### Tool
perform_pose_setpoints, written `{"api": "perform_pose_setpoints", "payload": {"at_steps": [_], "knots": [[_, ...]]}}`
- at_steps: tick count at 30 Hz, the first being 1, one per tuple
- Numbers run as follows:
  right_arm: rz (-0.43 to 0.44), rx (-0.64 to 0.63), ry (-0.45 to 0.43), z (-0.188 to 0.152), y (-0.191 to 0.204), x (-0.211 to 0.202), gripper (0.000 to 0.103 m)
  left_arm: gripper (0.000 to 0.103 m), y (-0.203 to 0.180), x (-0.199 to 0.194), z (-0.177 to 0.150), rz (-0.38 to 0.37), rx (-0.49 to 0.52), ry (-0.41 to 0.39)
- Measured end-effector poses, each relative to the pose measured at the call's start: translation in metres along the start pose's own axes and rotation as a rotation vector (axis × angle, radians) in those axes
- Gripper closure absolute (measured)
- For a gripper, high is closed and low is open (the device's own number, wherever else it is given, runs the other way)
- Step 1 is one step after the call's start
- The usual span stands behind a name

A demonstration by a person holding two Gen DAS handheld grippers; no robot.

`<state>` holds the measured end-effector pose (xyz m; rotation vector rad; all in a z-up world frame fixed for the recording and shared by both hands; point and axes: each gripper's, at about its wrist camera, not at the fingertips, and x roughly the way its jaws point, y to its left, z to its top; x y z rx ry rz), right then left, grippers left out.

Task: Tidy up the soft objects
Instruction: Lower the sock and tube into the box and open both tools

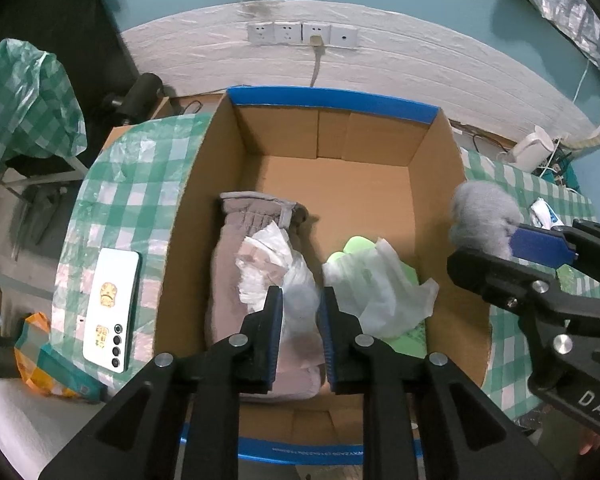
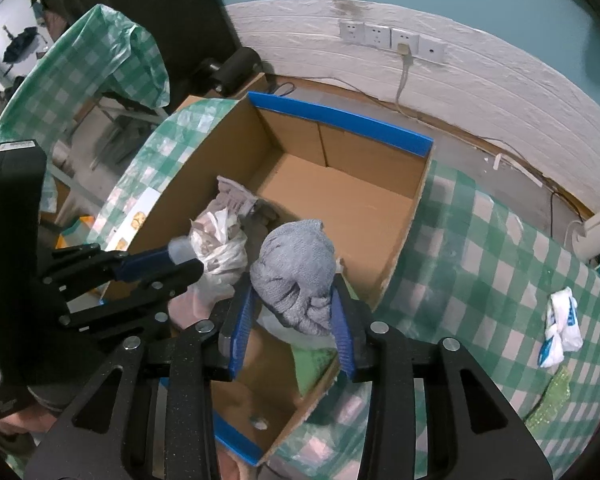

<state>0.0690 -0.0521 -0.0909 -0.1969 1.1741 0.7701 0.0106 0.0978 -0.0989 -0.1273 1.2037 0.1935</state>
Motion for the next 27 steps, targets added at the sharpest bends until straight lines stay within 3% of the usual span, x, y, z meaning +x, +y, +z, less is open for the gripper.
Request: {"api": "perform_pose_setpoints", "payload": {"at_steps": [4,8,20,27], "knots": [[-0.015,0.008,-0.001,-0.001,-0.001,0.002,0.059,0.069,0.003,-0.001,0.000,0.011,-0.006,-0.003],[-0.030,0.026,-0.010,-0.001,-0.006,0.001,0.049,0.068,0.002,-0.004,0.001,0.028,-0.001,-0.027],[-0.061,0.071,-0.013,-0.008,-0.025,-0.007,0.048,0.068,-0.007,-0.007,0.004,0.009,0.003,-0.026],[-0.075,0.094,-0.019,-0.013,-0.037,-0.014,0.048,0.062,-0.021,-0.010,0.006,0.005,0.023,-0.037]]}}
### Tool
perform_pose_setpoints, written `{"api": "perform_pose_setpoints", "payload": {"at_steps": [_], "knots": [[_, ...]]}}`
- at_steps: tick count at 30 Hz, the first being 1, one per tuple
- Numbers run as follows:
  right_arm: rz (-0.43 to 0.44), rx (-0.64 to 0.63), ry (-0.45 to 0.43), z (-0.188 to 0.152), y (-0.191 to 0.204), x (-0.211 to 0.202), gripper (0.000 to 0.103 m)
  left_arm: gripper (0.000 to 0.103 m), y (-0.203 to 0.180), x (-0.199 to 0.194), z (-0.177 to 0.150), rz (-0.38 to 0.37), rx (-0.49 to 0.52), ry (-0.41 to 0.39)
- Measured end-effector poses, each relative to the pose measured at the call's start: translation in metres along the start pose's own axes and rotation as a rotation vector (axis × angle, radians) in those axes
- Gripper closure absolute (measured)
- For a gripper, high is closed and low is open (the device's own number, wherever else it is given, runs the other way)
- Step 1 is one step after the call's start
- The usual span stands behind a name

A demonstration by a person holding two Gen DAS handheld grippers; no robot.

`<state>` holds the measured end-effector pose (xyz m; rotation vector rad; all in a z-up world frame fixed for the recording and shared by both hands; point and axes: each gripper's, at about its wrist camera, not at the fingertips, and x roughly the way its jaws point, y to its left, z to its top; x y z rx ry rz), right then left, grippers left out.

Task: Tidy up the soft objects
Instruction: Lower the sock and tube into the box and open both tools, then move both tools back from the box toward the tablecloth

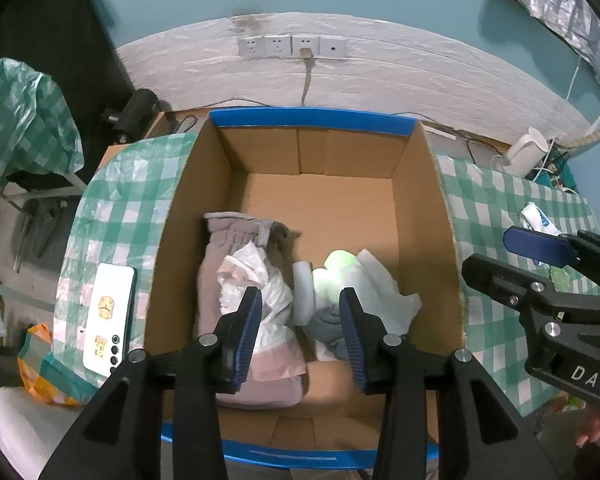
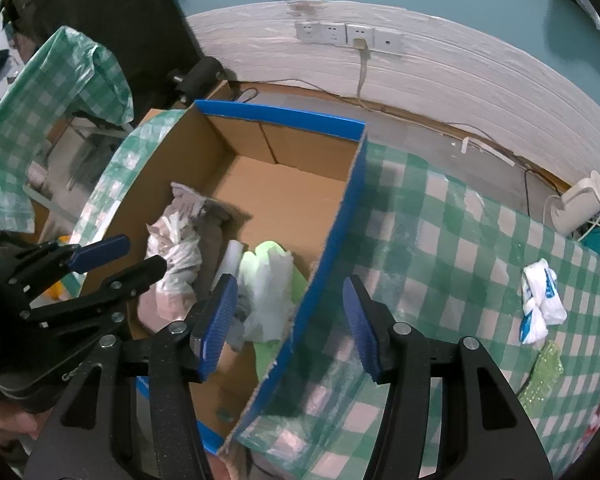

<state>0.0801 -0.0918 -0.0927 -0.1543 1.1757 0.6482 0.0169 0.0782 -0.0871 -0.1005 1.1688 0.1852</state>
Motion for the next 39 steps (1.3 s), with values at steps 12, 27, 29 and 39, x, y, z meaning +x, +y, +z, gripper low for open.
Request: {"api": "perform_pose_setpoints", "payload": {"at_steps": [12,27,29,39], "knots": [[-0.033,0.063,-0.002,-0.016,-0.033,-0.010,0.047,0.059,-0.026,-0.002,0.001,-0.016,0.043,0.006],[-0.067,0.153,-0.020,-0.034,-0.079,-0.027,0.047,0.051,-0.076,-0.003,-0.004,-0.011,0.154,-0.001],[-0.072,0.165,-0.019,-0.037,-0.085,-0.027,0.047,0.051,-0.083,-0.003,-0.004,-0.008,0.166,0.001],[-0.091,0.229,-0.019,-0.051,-0.113,-0.033,0.047,0.043,-0.114,-0.005,-0.003,-0.005,0.218,-0.007]]}}
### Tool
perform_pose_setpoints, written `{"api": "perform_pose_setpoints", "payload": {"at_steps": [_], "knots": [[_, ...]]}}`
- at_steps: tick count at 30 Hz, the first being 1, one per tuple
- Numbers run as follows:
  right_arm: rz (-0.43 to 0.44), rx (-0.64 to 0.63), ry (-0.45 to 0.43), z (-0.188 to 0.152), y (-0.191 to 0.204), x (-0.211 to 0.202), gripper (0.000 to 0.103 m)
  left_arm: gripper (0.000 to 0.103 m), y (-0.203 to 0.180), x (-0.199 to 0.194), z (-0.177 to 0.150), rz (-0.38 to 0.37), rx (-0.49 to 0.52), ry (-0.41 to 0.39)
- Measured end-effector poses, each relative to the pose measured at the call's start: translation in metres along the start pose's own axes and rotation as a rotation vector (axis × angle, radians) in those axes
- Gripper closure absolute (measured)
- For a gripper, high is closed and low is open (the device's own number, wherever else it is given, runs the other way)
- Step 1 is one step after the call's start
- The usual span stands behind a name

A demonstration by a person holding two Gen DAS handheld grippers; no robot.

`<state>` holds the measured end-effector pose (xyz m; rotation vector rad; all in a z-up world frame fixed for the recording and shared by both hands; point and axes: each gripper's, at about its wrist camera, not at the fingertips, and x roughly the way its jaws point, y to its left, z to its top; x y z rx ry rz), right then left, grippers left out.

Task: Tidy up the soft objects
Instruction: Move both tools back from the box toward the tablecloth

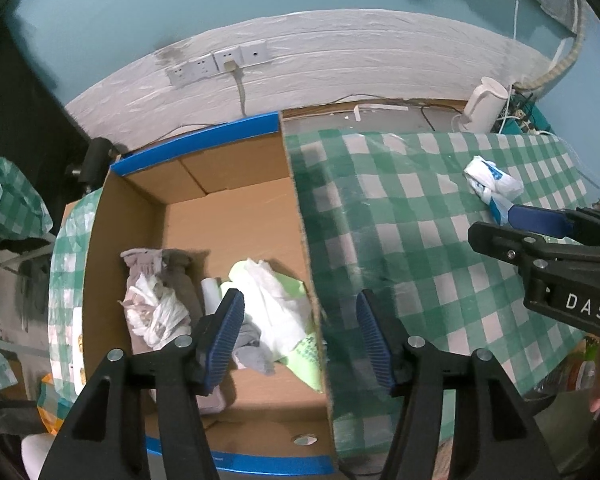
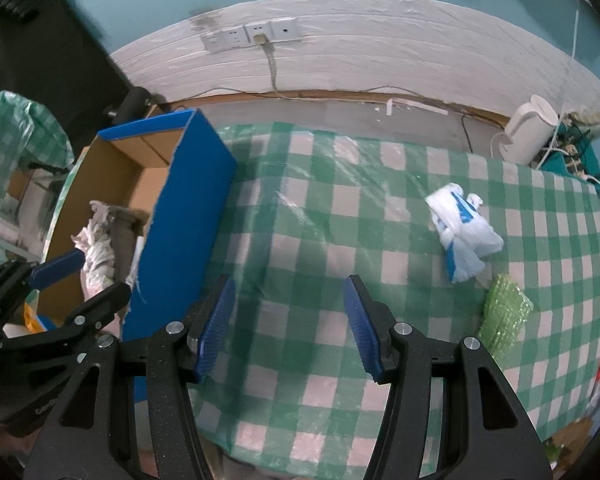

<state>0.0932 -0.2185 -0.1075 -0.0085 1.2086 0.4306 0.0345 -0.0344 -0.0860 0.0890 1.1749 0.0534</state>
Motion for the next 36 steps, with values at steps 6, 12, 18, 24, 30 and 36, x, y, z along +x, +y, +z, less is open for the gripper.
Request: {"api": "perform_pose_setpoints", "payload": {"at_steps": [6,12,18,24,30,36], "knots": [[-0.008,0.031,0.000,-0.004,-0.017,-0.002,0.047,0.043,-0.014,0.003,0.004,0.000,0.020,0.011],[-0.028,0.064,0.001,-0.010,-0.036,-0.003,0.047,0.039,-0.027,0.006,0.007,0.002,0.039,0.015],[-0.052,0.106,0.004,-0.015,-0.060,-0.003,0.047,0.037,-0.045,0.012,0.010,0.006,0.067,0.020],[-0.084,0.149,0.006,-0.021,-0.089,-0.002,0.047,0.036,-0.061,0.019,0.016,0.006,0.086,0.034],[-0.116,0.227,0.021,-0.030,-0.126,0.002,0.047,0.033,-0.080,0.029,0.023,0.003,0.101,0.057],[-0.134,0.282,0.039,-0.038,-0.159,0.004,0.047,0.026,-0.101,0.041,0.028,-0.016,0.132,0.078]]}}
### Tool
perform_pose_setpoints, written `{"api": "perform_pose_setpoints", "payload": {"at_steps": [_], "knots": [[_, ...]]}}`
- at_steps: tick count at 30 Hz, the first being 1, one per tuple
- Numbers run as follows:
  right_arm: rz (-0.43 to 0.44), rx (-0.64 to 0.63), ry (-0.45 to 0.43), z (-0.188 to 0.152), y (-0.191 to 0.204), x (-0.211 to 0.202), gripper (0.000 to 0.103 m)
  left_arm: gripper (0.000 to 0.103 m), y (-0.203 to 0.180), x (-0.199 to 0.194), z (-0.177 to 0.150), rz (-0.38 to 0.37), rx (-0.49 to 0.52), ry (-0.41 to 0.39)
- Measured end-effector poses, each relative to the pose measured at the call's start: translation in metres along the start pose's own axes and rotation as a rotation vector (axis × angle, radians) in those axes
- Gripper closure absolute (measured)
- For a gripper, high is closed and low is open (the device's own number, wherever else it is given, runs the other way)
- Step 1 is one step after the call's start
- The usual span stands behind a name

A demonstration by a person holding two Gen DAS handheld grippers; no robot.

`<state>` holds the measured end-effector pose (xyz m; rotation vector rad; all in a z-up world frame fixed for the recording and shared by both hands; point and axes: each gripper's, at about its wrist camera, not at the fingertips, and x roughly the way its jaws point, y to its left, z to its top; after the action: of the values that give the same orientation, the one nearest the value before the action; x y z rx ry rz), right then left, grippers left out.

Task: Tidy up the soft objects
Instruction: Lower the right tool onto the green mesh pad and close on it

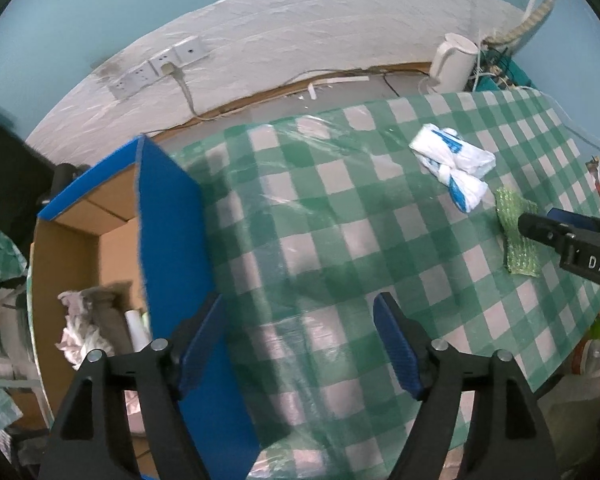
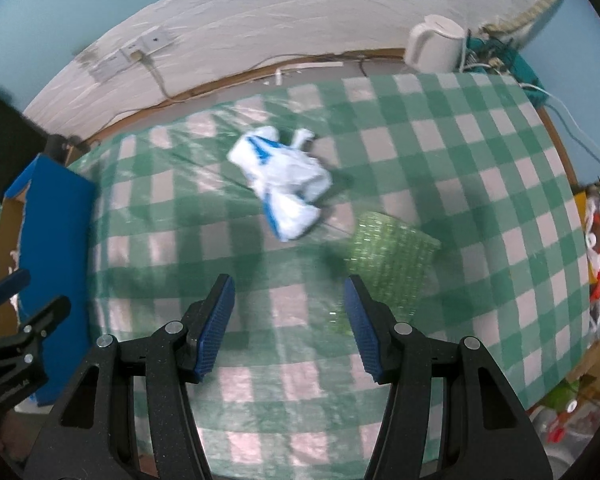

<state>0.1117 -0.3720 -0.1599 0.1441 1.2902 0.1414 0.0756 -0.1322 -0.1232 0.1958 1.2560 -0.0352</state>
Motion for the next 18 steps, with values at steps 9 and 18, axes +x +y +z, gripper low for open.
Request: {"api": "perform_pose_setpoints", "payload": {"at_steps": [9,18], "knots": [[-0.057,0.075,0.039,-0.004,-0.044,0.017,0.046,0.026,-0.019,0.019,0.012,-0.020,-0.017,0.040],[-0.076,0.101,0.069,-0.006,-0.058,0.045,0.046,0.026,-0.043,0.034,0.019,-0.029,0.020,0.042]]}}
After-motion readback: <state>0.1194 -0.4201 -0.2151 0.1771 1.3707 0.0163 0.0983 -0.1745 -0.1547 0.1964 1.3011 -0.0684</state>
